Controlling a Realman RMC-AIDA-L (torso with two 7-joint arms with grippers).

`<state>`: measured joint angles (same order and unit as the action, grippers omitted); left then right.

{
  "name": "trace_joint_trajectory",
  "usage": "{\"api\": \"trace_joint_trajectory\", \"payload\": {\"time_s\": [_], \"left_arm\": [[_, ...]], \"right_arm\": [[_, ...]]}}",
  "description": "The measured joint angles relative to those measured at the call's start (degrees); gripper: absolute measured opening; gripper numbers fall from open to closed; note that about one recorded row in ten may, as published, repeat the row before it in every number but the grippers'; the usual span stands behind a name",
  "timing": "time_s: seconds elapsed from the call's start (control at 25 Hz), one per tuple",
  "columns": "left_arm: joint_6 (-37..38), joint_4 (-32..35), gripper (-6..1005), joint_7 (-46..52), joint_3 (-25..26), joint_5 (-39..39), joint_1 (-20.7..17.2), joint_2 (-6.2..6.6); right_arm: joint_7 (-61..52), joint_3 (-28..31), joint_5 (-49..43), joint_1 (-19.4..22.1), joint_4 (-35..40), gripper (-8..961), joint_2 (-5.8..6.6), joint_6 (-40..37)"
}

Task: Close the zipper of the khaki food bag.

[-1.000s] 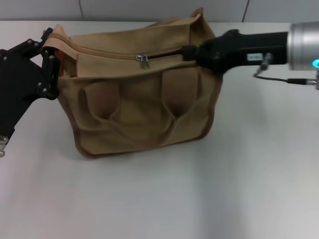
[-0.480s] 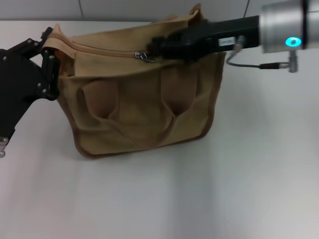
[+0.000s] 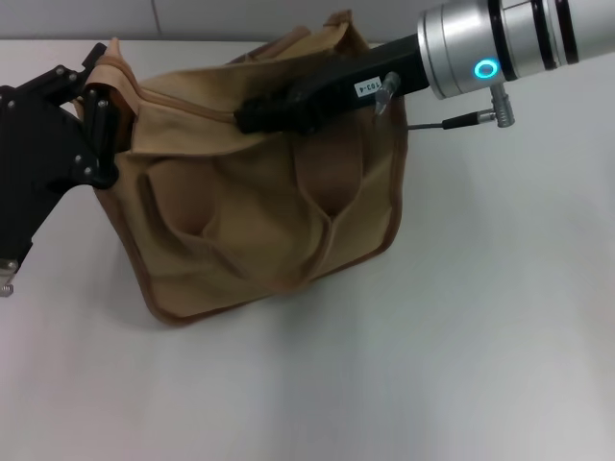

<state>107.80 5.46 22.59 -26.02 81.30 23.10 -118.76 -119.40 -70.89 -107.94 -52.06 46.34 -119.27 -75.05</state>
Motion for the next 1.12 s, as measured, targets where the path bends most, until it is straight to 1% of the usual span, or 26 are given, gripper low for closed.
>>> {"api": "trace_joint_trajectory", "payload": {"time_s": [0.12,0.16,0.2,0.36,0.4,0.52,0.56,0.6,0.64,0.72,0.8,0.84,0.96,1.0,1.12], "left_arm": [[0.0,0.0,162,0.0,0.0,0.1,0.0,-0.02],[0.0,0.0,162,0.0,0.0,0.1,0.0,-0.02],[0.0,0.0,163,0.0,0.0,0.1,0.0,-0.02],[0.0,-0.1,164,0.0,0.4,0.0,-0.5,0.08],[0.0,-0.1,164,0.0,0.4,0.0,-0.5,0.08],[-0.2,-0.1,165,0.0,0.4,-0.1,-0.7,0.11],[-0.2,-0.1,165,0.0,0.4,-0.1,-0.7,0.11],[-0.3,-0.1,165,0.0,0.4,-0.1,-0.8,0.11],[-0.3,-0.1,166,0.0,0.4,-0.1,-0.8,0.11],[-0.3,-0.1,166,0.0,0.4,-0.1,-0.9,0.12],[-0.4,-0.1,167,0.0,0.4,-0.1,-0.9,0.11],[-0.4,-0.1,167,0.0,0.4,-0.1,-0.9,0.11],[-0.8,-0.1,168,0.0,0.4,-0.1,-0.9,0.10],[-1.1,-0.1,168,0.0,0.4,-0.1,-1.0,0.06],[-1.2,-0.1,169,0.0,0.3,-0.1,-1.0,0.04]], "right_arm": [[-2.2,-0.9,-1.5,1.0,2.0,170,-0.03,0.1],[-2.6,-1.0,-2.0,1.8,2.9,136,-0.09,0.2],[-2.9,-1.0,-2.4,3.5,4.8,102,-0.16,0.5],[-2.9,-1.0,-2.4,10.9,12.6,95,-0.28,1.3],[-2.9,-1.0,-2.4,10.9,12.6,93,-0.28,1.3],[-2.6,-0.7,-2.3,13.5,14.8,89,-0.35,1.3],[-2.6,-0.7,-2.3,13.5,14.8,88,-0.35,1.3],[-2.6,-0.6,-2.3,14.9,16.0,86,-0.35,1.3],[-2.6,-0.6,-2.3,14.9,16.0,85,-0.35,1.3],[-2.5,-0.5,-2.3,16.4,16.9,82,-0.36,1.4],[-2.3,0.2,-2.3,18.6,18.3,80,-0.35,1.4],[-2.3,0.2,-2.3,18.6,18.3,78,-0.35,1.4],[-1.3,2.7,-1.9,20.7,19.1,74,-0.36,1.3],[0.0,4.8,-0.6,21.6,18.7,73,-0.32,1.1],[1.5,5.8,1.7,22.4,18.1,69,-0.22,0.9]]}}
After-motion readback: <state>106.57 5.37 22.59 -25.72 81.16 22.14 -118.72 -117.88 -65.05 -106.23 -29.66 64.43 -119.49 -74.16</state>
